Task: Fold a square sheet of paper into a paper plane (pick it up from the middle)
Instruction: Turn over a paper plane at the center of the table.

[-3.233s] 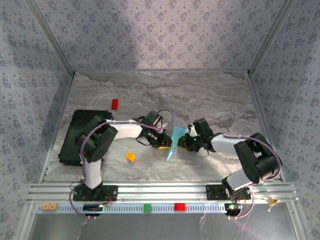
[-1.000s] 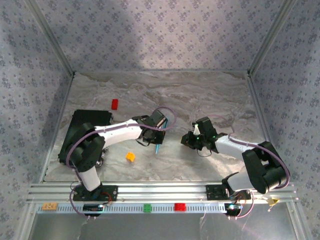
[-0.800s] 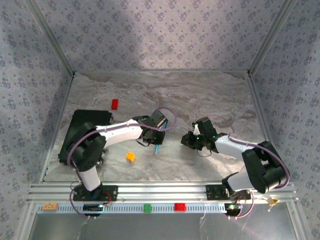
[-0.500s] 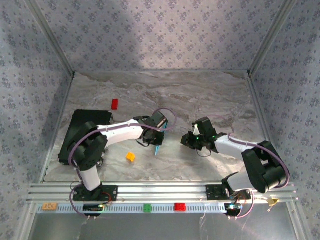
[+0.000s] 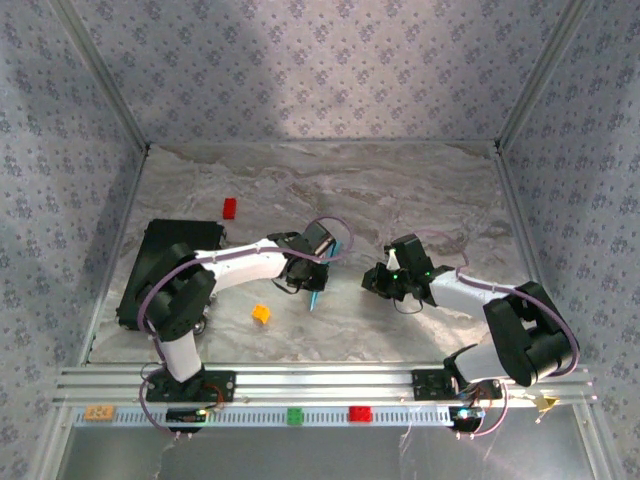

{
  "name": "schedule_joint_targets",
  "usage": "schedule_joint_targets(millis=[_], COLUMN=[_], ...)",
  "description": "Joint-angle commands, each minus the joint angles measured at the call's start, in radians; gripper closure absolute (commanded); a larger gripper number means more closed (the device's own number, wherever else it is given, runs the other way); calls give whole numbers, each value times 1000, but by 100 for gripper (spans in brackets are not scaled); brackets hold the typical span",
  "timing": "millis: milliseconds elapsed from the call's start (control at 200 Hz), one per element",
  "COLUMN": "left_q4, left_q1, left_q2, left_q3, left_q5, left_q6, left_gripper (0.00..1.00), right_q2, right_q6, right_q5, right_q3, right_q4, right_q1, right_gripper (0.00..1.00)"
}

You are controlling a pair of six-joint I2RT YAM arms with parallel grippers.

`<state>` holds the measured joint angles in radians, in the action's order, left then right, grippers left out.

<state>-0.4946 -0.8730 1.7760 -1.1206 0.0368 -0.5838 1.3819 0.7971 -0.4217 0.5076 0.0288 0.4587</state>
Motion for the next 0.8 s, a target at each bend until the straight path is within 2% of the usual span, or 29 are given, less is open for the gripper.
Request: schedule_joint_targets(millis=[0,800], left_q4=[-6,-15], left_q1=[-8,-15], left_q2=[22,56], left_q3=[-32,-34], left_q5=[15,-7], left_q6=[16,10], left_gripper=[85,82], right_q2=[11,11], right_q6=[9,9], right_q5=[15,17], right_q3=[19,18], right_q4=[-11,-13], right_q1=[7,8], right_gripper=[85,85])
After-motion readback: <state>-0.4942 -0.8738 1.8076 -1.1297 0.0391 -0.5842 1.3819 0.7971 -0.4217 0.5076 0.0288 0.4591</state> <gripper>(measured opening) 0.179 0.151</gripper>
